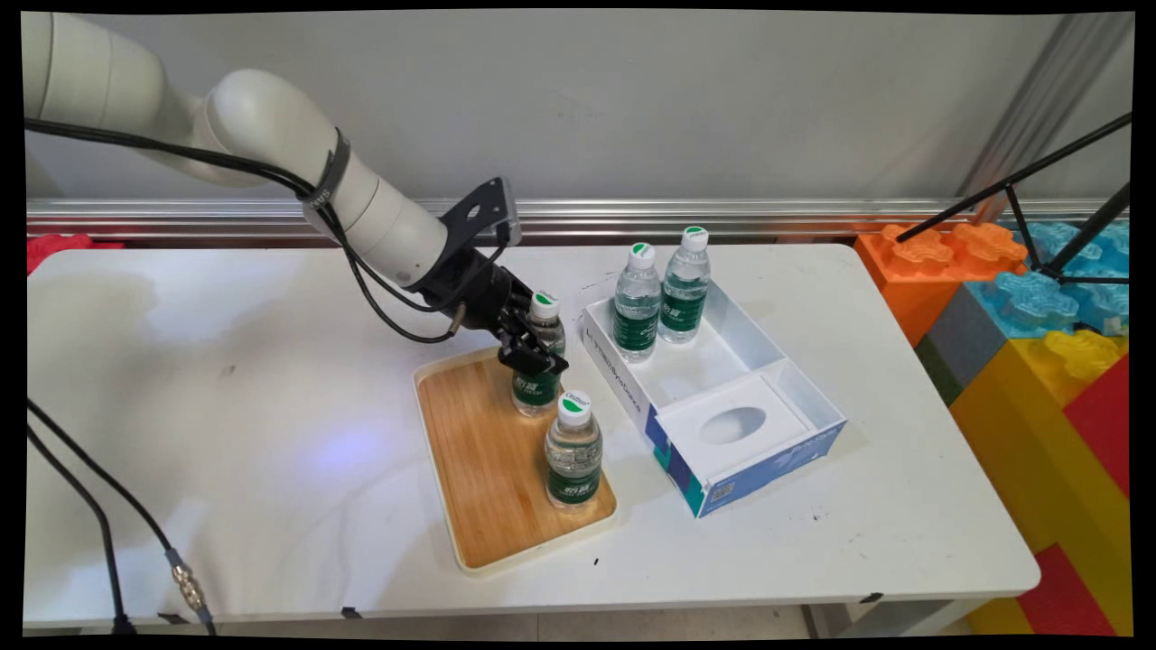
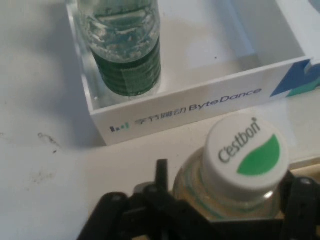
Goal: Place the picked object on the tray
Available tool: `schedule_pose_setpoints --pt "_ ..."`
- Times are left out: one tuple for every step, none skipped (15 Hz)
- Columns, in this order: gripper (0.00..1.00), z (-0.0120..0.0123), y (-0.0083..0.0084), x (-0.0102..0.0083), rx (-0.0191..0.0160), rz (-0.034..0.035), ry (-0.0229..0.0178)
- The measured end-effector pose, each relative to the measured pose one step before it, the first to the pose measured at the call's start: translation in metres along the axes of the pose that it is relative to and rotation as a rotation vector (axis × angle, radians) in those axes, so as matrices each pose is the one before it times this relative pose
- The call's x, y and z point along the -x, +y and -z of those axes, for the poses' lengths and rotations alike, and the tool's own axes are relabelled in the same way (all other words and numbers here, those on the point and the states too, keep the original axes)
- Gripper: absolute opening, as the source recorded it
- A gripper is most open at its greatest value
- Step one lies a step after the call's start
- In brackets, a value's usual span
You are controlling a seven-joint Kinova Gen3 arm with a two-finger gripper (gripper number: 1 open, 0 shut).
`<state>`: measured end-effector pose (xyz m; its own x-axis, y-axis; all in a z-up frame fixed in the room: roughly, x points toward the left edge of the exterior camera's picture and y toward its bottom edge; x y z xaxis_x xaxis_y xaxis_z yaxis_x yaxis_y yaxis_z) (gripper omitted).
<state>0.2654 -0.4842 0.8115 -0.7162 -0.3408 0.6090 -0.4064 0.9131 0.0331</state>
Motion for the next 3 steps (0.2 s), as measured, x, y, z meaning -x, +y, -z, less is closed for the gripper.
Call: schedule_pose_setpoints --pt "1.00 0.00035 -0.00062 0.00118 0.00292 -0.00864 0.00352" --pt "1.00 0.00080 -0.00057 0.00123 0.00337 -0.00810 0.00149" --pt "1.00 0.00103 -0.00073 0.00085 0.00215 -0.00731 0.00042"
